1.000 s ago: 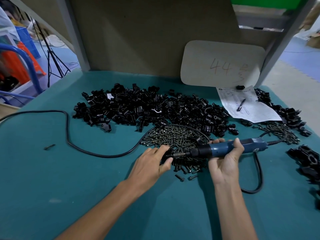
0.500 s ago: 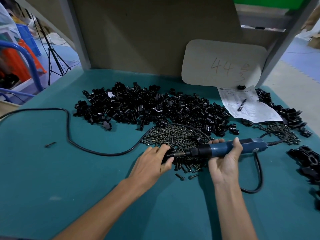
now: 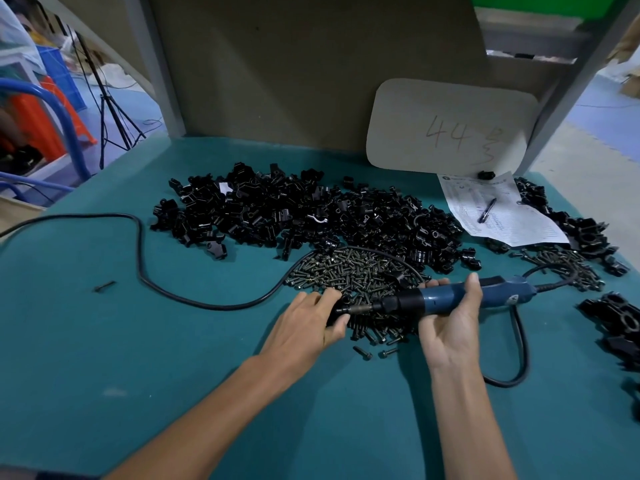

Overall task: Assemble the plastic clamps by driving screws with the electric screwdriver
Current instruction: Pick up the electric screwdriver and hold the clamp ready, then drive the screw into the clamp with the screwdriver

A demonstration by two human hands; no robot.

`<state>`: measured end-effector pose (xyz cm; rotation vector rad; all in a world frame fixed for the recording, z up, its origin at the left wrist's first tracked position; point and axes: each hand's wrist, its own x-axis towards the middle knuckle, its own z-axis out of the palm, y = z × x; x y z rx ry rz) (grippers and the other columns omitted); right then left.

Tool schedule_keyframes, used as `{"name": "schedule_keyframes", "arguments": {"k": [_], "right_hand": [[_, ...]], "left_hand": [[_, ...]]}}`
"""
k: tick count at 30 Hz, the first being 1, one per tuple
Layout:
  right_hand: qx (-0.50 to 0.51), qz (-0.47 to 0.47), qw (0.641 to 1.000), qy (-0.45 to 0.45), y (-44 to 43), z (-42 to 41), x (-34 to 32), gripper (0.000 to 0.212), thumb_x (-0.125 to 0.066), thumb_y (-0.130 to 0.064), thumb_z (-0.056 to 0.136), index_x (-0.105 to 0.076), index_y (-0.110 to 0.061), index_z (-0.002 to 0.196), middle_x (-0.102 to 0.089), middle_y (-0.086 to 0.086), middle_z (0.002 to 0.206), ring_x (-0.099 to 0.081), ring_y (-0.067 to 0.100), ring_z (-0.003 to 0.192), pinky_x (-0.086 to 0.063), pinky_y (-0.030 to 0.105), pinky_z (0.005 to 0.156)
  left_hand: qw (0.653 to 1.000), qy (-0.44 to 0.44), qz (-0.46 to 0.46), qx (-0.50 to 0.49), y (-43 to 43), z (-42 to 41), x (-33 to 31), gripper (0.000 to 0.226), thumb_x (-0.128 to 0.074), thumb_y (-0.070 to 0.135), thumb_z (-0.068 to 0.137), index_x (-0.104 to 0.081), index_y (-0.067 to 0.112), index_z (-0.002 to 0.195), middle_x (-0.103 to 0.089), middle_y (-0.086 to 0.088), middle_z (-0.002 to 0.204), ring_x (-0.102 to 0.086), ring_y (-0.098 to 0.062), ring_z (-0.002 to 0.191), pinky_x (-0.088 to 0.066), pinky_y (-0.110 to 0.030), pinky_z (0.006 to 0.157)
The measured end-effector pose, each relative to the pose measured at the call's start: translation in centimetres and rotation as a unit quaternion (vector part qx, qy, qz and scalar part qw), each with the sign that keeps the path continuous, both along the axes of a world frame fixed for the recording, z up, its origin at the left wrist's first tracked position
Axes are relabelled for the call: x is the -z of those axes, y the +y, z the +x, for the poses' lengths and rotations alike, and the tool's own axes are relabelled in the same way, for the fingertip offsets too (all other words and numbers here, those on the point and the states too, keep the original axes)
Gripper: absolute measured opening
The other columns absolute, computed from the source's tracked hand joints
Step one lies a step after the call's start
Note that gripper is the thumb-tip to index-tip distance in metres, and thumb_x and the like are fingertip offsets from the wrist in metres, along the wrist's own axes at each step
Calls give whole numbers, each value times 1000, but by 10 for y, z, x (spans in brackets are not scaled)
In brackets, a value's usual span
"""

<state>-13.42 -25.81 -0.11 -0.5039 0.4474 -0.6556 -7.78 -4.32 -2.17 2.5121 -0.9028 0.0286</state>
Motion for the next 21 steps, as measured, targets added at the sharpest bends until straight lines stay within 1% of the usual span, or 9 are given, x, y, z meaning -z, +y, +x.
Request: {"name": "schedule_keyframes", "arguments": {"k": [3, 6, 10, 11, 14, 16, 18, 20, 21], "right_hand": [[-1, -11, 1000, 8, 1, -1, -2, 47, -69, -47, 93, -46, -26, 127, -61, -5, 90, -61, 10, 87, -48, 30, 109], [-16, -15, 1000, 4, 1, -3, -7, 42, -67, -50, 92, -48, -24, 118, -62, -5, 89, -64, 9, 82, -54, 26, 96], [-6, -32, 999, 1, -15, -11, -33, 50, -65, -54, 92, -50, -22, 128, -62, -3, 97, -66, 10, 87, -57, 27, 90], [7, -49, 999, 8, -24, -14, -41, 49, -66, -50, 93, -49, -20, 127, -62, -2, 95, -66, 11, 84, -58, 30, 89], [-8, -181, 977, 114, -49, -26, -62, 44, -70, -32, 94, -45, -16, 127, -65, 5, 95, -67, 17, 80, -61, 39, 83], [-50, -362, 897, 249, -58, -35, -64, 44, -73, -33, 93, -46, -14, 123, -64, 8, 96, -66, 23, 78, -59, 40, 74], [-69, -528, 753, 387, -59, -44, -58, 47, -77, -46, 86, -54, -12, 109, -62, 9, 92, -62, 28, 77, -51, 40, 68], [-82, -612, 628, 473, -54, -50, -52, 46, -77, -53, 83, -59, -14, 99, -60, 13, 92, -60, 32, 80, -49, 40, 70], [-95, -621, 595, 501, -51, -51, -50, 46, -75, -54, 84, -59, -13, 99, -60, 14, 94, -59, 34, 84, -50, 42, 73]], "left_hand": [[1000, -1, 1, -2, 0, 0, 0, 34, -24, 58, 99, -38, 30, 113, -48, 10, 90, -34, -11, 84, -27, -21, 60], [1000, 13, -18, 6, 1, 0, -3, 29, -27, 58, 100, -38, 33, 111, -47, 12, 86, -37, -6, 81, -28, -26, 60], [971, 147, -189, 7, 8, 4, -6, 35, -29, 69, 97, -45, 40, 109, -55, 9, 78, -48, -1, 66, -34, -21, 55], [956, 178, -232, -13, 10, 6, -7, 42, -29, 73, 96, -47, 41, 116, -61, 6, 83, -52, 1, 69, -39, -19, 60], [940, 199, -268, -72, 14, 12, -3, 60, -33, 73, 93, -48, 35, 137, -60, 13, 122, -56, -2, 115, -44, -24, 94], [931, 217, -281, -88, 14, 15, -1, 56, -36, 73, 95, -49, 42, 140, -58, 15, 128, -56, -6, 119, -46, -32, 101], [919, 232, -303, -96, 14, 18, 1, 40, -36, 66, 98, -46, 55, 135, -62, 11, 122, -64, -5, 100, -51, -31, 90], [908, 242, -323, -110, 15, 19, -1, 31, -31, 63, 101, -47, 61, 128, -64, 9, 115, -64, -2, 77, -50, -26, 77], [900, 252, -336, -115, 16, 19, -3, 35, -28, 69, 97, -49, 62, 124, -65, 10, 112, -62, -1, 73, -50, -27, 75]]}}
